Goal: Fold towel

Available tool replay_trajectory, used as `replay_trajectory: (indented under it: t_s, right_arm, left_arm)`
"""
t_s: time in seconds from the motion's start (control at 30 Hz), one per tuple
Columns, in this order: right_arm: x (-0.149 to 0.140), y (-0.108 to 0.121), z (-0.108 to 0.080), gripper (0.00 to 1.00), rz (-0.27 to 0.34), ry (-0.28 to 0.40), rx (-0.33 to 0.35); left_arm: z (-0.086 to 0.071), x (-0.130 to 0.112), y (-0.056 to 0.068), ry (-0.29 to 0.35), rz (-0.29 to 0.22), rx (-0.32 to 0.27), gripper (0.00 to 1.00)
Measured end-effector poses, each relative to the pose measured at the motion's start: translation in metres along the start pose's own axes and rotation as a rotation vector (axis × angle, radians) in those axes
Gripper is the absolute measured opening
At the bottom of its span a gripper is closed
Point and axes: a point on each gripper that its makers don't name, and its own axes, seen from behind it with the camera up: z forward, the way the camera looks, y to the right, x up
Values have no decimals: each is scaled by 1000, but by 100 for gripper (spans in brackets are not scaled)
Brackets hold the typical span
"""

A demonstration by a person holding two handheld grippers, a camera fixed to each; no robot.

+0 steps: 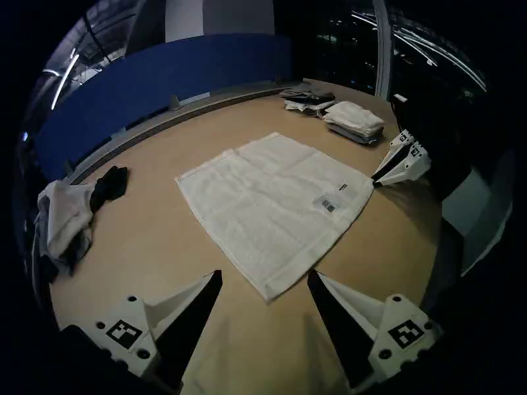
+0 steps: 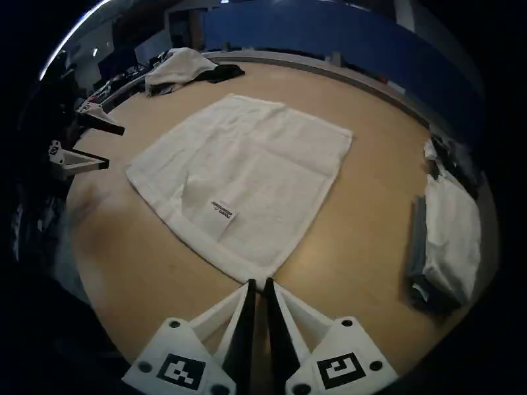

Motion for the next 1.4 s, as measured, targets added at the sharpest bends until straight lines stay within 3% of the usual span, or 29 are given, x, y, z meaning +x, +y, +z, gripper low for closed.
replay_trajectory:
  t_s: [0.57,0.9,1.17,1.4]
  right_arm:
    - [1,0,-2,7,11,5,-4]
    - [0,0,0,7,14,8,-2]
    - [0,0,0,7,7,7,3]
    - [1,0,0,7,7,7,8]
  left_arm:
    - [0,-3,4,-15,-9,-21,95]
    - [15,-24,6,-87,37,-16,81]
    - [28,-32,7,-121,9,-28,74]
    - [33,-38,10,-151,4,-35,53]
